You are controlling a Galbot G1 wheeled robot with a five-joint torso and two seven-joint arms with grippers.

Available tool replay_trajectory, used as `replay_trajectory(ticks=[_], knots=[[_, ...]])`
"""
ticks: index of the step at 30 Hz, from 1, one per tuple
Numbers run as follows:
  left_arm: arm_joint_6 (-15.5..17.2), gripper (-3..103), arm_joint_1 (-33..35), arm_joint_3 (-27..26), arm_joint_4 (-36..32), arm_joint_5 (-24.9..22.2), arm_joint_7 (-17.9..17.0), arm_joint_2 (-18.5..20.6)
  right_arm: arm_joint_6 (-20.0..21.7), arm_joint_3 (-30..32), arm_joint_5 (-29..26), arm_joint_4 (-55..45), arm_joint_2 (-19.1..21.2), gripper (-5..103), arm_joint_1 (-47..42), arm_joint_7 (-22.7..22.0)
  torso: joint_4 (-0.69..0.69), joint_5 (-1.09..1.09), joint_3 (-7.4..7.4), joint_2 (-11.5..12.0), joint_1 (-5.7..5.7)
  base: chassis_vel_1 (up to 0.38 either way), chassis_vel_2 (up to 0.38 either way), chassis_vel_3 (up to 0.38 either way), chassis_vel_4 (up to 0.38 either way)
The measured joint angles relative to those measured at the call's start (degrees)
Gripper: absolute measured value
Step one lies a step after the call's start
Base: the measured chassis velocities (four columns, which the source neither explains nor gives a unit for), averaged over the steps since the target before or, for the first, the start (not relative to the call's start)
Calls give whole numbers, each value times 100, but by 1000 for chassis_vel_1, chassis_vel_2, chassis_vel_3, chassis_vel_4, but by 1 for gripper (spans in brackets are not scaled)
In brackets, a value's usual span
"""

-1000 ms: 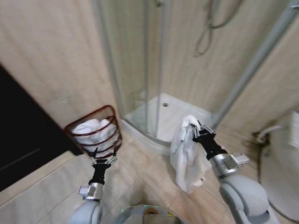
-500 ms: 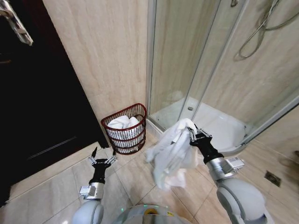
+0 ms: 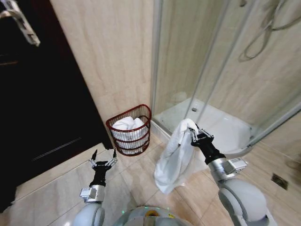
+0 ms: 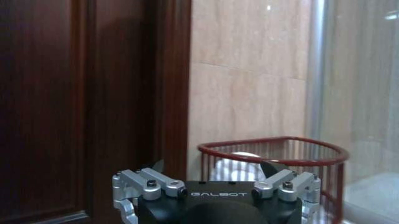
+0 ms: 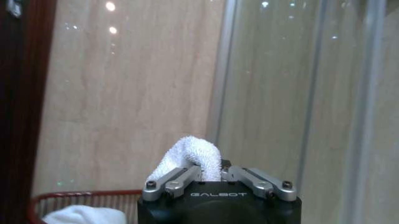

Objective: Discard the used towel into the hamper.

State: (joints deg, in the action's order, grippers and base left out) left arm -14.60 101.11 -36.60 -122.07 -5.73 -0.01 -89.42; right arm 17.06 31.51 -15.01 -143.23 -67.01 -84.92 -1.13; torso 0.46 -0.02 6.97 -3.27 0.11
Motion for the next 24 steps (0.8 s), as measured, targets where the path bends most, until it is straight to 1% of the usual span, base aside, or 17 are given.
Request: replay_trajectory(ticks=[5, 7, 18, 24], knots=[[-19, 100, -14, 6, 9, 56, -4, -22, -83, 23, -125, 0, 4, 6, 16, -6, 1, 1, 0, 0, 0, 78, 82, -19, -15], [21, 100, 6, 15, -6, 58, 19, -22, -85, 33, -176, 0, 7, 6, 29, -18, 0, 4, 0, 0, 0, 0, 0, 0, 0], [59, 100, 64, -2, 4, 84, 79, -26, -85, 41, -190, 0, 9, 6, 26, 72, -1, 2, 0, 0, 0, 1, -1, 2, 5], [53, 100, 57, -10, 23, 91, 84, -29, -84, 42, -226, 0, 21, 6, 38, 92, -1, 2, 0, 0, 0, 57, 54, 59, 48]])
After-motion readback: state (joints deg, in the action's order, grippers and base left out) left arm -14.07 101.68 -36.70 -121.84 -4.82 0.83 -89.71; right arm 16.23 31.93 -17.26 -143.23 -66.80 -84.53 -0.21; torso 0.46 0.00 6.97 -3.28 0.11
